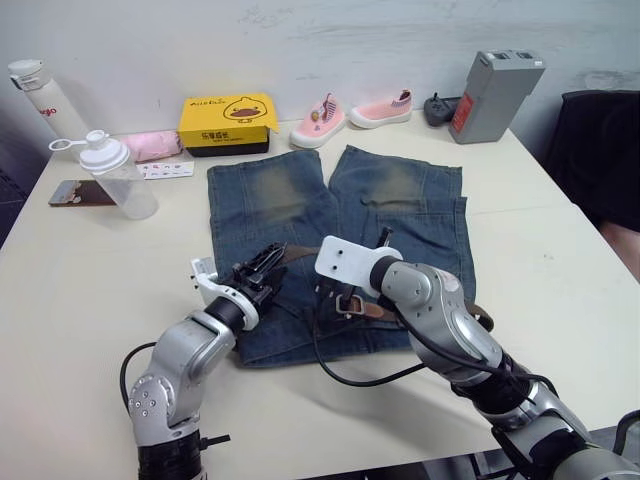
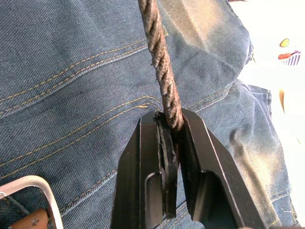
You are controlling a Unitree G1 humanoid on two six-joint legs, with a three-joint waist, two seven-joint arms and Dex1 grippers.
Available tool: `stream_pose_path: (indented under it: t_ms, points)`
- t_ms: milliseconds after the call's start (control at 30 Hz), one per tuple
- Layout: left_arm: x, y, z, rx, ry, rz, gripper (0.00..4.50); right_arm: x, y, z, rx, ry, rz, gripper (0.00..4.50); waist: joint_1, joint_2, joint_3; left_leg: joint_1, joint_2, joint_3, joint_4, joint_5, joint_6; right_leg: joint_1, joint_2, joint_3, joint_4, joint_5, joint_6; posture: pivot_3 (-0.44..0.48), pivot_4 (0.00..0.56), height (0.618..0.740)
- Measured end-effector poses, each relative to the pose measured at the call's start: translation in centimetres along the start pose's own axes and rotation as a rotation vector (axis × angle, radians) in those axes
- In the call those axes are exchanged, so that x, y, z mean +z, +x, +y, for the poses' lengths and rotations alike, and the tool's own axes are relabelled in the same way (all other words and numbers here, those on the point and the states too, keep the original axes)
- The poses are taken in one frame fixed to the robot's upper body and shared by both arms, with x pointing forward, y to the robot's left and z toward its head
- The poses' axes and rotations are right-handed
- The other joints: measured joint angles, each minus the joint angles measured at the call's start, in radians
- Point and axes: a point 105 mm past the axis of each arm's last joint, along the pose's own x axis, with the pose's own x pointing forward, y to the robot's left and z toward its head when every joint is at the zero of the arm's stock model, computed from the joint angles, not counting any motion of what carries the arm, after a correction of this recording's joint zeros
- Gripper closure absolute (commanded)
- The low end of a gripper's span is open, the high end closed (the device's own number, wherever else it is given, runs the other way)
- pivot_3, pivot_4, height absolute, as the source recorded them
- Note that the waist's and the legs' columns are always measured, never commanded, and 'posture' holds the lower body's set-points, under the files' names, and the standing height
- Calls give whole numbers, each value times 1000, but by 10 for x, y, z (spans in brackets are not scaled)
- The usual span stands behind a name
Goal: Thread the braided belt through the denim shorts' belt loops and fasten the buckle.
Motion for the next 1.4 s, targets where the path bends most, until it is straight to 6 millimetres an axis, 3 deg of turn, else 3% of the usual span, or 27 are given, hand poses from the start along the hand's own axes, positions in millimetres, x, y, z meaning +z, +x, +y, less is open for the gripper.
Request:
stream_pose_path:
  t_ms: [133,167,267,500,600,733,933,1100,1400]
  points:
    - [-1,-1,-2,-18,14,12,4269,0,0,0,-2,-3,0,4500,0,0,0,0,0,0,0,0,0,0,0,0,0,0,0,0,150,739]
    - [-1,-2,-2,-25,12,10,4450,0,0,-1,-4,-5,0,4500,0,0,0,0,0,0,0,0,0,0,0,0,0,0,0,0,150,739]
    - [-1,-2,-4,-43,18,16,4450,1,0,-1,-7,-11,-3,4500,0,0,0,0,0,0,0,0,0,0,0,0,-1,0,0,0,150,739]
    - [0,-3,-5,-60,29,21,4500,4,-4,3,7,10,-42,1376,0,0,0,0,0,-1,-1,0,0,0,0,-1,-1,0,0,0,150,739]
    - [3,-18,-2,-66,176,87,4500,-2,-18,5,85,180,-102,24,-2,0,0,-1,1,-1,-2,0,0,-1,1,-1,-1,0,-1,0,150,739]
    - [15,-59,21,8,310,156,4500,-33,-50,-7,166,376,-128,24,-1,3,1,-1,1,0,-5,-1,0,-3,1,0,-3,-1,-2,0,150,739]
    - [21,-85,38,77,322,197,4500,-15,-87,-16,335,530,-367,24,-1,5,2,0,3,-2,-7,-2,1,-4,-1,-1,-3,-3,-6,0,150,739]
    - [24,-86,43,103,308,173,4500,-3,-93,-17,387,590,-458,24,0,5,2,-1,2,-8,-7,-3,2,-5,-3,0,-3,-2,-6,0,150,739]
    - [25,-102,52,151,294,147,4500,-5,-95,-13,417,624,-444,24,-1,6,3,-1,1,-8,-7,-4,2,-5,-3,-1,-5,-3,-8,0,150,739]
